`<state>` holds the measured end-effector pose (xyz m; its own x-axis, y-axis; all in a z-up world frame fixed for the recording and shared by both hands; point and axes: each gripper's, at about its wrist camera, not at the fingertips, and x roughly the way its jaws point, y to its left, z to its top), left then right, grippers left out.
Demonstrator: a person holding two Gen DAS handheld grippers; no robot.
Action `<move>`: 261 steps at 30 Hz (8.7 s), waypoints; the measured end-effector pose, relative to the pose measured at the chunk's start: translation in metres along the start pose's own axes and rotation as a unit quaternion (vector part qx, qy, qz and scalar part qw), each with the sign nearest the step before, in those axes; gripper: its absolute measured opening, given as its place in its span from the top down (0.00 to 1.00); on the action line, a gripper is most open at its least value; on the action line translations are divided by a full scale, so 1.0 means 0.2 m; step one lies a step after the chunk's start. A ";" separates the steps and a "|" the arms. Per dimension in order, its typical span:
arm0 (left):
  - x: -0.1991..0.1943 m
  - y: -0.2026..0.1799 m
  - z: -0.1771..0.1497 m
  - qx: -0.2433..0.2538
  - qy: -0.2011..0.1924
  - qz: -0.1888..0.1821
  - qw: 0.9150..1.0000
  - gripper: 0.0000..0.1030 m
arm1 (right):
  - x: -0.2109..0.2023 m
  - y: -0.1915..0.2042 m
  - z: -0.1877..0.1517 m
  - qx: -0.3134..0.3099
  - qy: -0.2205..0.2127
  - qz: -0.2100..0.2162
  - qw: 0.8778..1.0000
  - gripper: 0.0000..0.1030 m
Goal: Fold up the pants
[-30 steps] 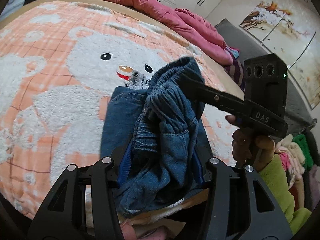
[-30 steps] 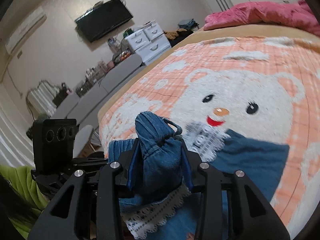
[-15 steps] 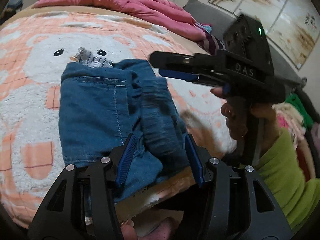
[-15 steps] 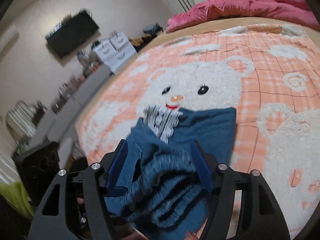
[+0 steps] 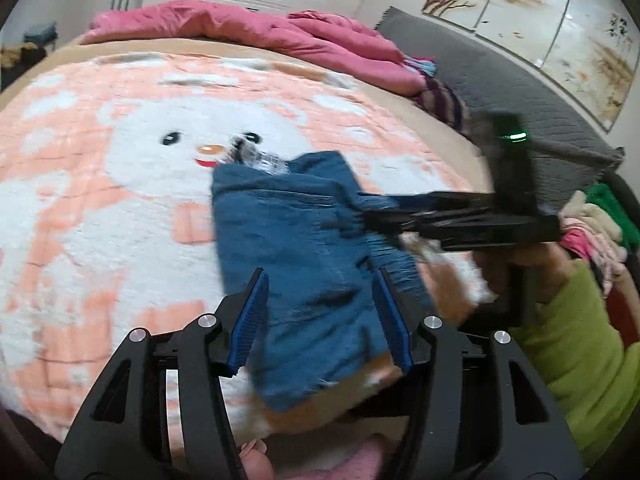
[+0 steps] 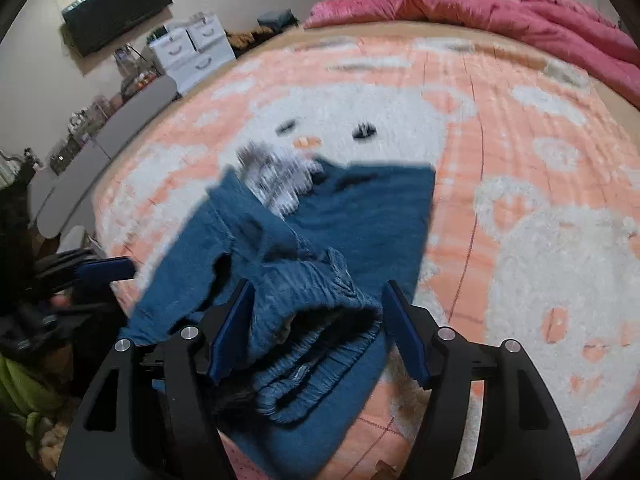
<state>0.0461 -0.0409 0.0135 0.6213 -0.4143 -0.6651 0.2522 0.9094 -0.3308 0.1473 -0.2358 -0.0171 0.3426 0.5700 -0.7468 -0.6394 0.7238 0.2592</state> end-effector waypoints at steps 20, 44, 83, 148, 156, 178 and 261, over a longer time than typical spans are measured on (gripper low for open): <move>0.14 -0.18 -0.20 0.115 0.019 0.049 0.992 0.75 | 0.38 0.31 0.29 -0.093 0.107 0.038 0.989 0.67; 0.13 -0.14 -0.18 0.084 0.021 0.025 0.996 0.73 | 0.36 0.22 0.32 -0.061 0.046 -0.077 0.994 0.86; -0.07 -0.28 -0.11 0.086 -0.017 0.053 0.995 0.44 | -0.42 0.26 -0.14 0.001 -0.113 -0.057 0.992 0.29; 0.26 0.12 0.08 -0.101 0.010 0.010 0.995 0.84 | 0.01 -0.03 -0.23 0.157 -0.091 0.019 0.983 0.76; 0.18 0.07 0.21 -0.065 -0.022 0.033 0.997 0.84 | -0.06 0.11 -0.07 0.085 -0.117 -0.019 0.989 0.78; 0.42 0.31 0.58 -0.033 -0.015 0.088 0.995 0.84 | 0.23 -0.05 0.40 0.080 -0.103 -0.045 0.990 0.78; -0.09 0.13 -0.06 -0.032 -0.041 0.153 0.987 0.09 | -0.17 0.26 -0.23 0.052 -0.138 -0.172 0.974 0.05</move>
<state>0.0329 -0.0107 0.0092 0.7196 -0.1128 -0.6852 -0.0035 0.9861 -0.1660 0.0702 -0.2357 -0.0073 0.7054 0.3591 -0.6111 -0.3860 0.9177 0.0936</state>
